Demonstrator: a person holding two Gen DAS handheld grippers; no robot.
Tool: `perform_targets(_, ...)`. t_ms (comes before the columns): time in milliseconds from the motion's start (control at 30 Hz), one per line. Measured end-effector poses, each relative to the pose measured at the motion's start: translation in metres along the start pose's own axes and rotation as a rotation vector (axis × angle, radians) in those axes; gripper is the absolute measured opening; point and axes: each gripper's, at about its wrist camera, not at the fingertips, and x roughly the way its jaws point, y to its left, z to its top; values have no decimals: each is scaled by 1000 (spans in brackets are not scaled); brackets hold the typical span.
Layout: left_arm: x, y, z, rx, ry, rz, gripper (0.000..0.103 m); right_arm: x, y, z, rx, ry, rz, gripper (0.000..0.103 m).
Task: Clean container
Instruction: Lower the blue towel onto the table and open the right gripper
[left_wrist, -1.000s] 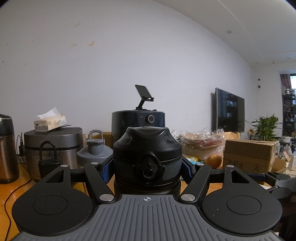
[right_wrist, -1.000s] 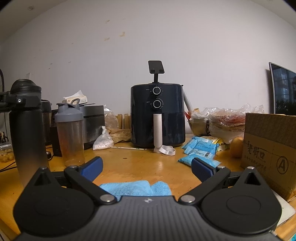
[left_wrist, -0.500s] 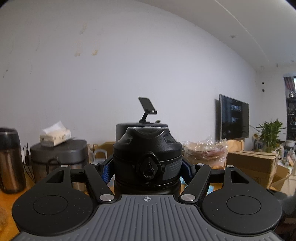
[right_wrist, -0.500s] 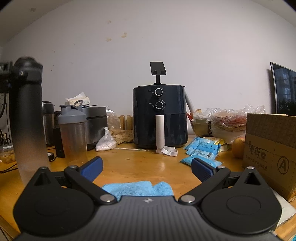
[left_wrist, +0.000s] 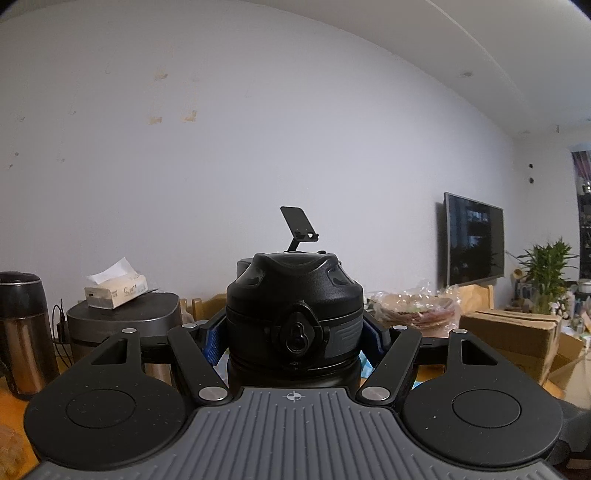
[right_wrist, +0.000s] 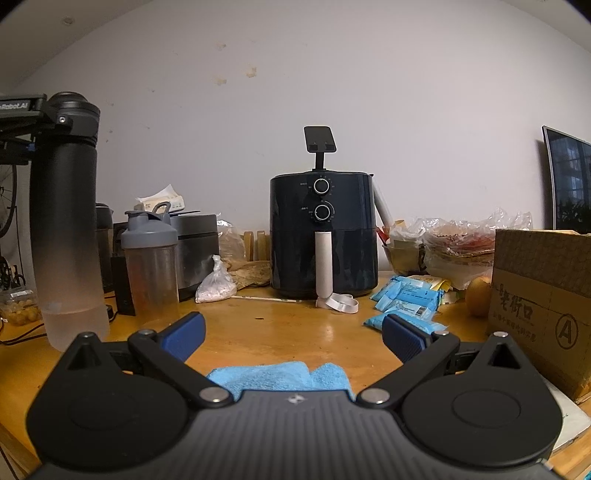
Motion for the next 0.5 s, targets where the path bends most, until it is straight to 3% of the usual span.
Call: perform_targets(500, 25, -1, 4, -9, -1, 23, 68, -2, 1, -1, -6, 2, -4, 103)
